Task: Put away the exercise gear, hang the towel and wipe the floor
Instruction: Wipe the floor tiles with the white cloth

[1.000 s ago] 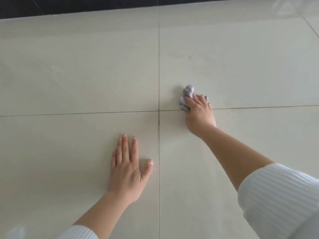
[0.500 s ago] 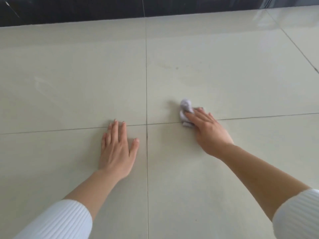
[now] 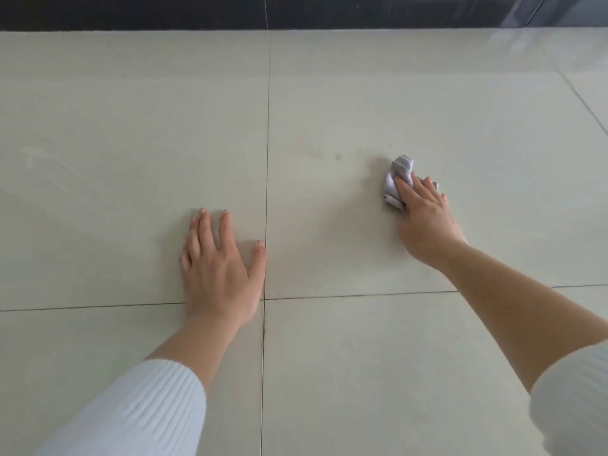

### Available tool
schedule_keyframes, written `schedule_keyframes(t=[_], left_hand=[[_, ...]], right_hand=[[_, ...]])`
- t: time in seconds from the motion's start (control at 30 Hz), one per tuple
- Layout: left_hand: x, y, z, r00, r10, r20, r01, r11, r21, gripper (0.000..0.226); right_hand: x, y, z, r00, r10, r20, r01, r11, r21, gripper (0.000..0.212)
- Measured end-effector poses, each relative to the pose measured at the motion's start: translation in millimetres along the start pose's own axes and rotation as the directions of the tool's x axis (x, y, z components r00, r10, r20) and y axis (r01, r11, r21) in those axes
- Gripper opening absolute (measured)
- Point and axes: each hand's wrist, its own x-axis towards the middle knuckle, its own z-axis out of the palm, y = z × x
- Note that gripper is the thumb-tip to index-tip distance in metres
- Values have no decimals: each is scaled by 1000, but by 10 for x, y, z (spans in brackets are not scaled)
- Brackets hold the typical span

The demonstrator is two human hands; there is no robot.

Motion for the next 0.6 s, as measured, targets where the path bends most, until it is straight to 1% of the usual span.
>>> schedule_keyframes(t=[0.13,0.2,0.23,0.27,0.33,0.4,0.47,0.5,0.53,0.57,0.6], left_hand=[[4,-3,-4,999,-31,14,31,1000,-3,74],[5,-1,-7,999,-37,27,38,999,0,75],[13,-3,-12,998,-45,34,45,999,1,75],[20,-1,-17,998,-53,39,53,999,3,75],[30,6,-25,997,-58,44,58,998,2,75],[26,1,-38,997,-63,54,63,998,7,74],[20,4,-55,996,-65,63,64,998,11,75],[13,5,-65,996,-64,67,64,998,11,75],[11,2,-69,995,-64,71,63,998,10,75],[14,2,-66,995,-62,74,62,998,7,75],[13,2,-61,995,-63,78,62,998,7,75]], right_hand=[[358,-126,38,996,46,-73,-46,999,-4,67],[562,-271,113,994,84,-73,-86,996,-26,64],[643,-401,170,996,63,-61,-64,998,-23,65],[687,-576,234,999,-2,-47,2,1000,-4,65],[630,-967,393,975,-221,-8,221,974,55,64],[436,-1267,528,904,-423,55,417,903,104,66],[324,-1271,530,854,-509,105,496,859,127,62],[333,-1151,504,846,-524,101,513,851,114,61],[371,-982,462,856,-513,63,507,858,86,61],[422,-783,406,892,-451,-6,451,891,61,60],[487,-567,344,938,-332,-101,337,940,43,59]])
